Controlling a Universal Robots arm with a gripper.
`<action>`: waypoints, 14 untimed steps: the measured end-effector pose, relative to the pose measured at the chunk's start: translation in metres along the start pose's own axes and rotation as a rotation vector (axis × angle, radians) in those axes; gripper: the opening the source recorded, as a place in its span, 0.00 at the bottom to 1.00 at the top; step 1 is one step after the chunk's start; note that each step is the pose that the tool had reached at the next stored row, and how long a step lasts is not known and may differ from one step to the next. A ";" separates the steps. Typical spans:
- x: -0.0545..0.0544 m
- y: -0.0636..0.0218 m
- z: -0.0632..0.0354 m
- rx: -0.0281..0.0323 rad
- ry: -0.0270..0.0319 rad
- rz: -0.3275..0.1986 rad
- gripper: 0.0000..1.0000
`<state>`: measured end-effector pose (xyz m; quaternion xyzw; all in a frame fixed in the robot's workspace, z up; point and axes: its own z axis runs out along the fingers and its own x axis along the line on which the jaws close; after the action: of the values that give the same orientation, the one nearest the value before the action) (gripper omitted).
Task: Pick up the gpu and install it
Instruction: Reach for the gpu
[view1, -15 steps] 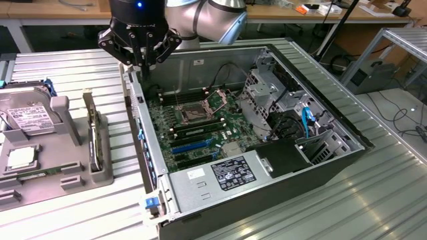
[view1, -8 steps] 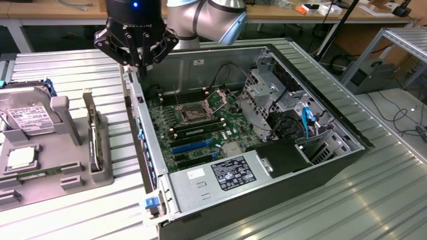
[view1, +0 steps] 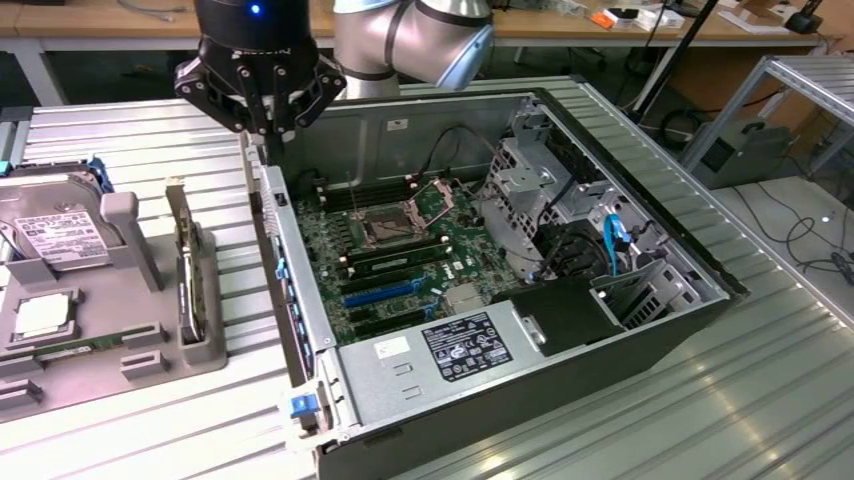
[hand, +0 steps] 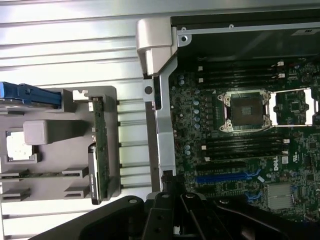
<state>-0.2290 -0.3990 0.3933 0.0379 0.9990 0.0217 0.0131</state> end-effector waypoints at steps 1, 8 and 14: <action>0.002 -0.0001 0.0000 0.0000 0.0000 0.000 0.11; 0.011 -0.0008 -0.0003 -0.0001 -0.0001 0.000 0.11; 0.020 -0.0015 -0.0005 -0.0001 0.0000 0.000 0.11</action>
<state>-0.2490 -0.3989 0.3933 0.0379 0.9990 0.0217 0.0131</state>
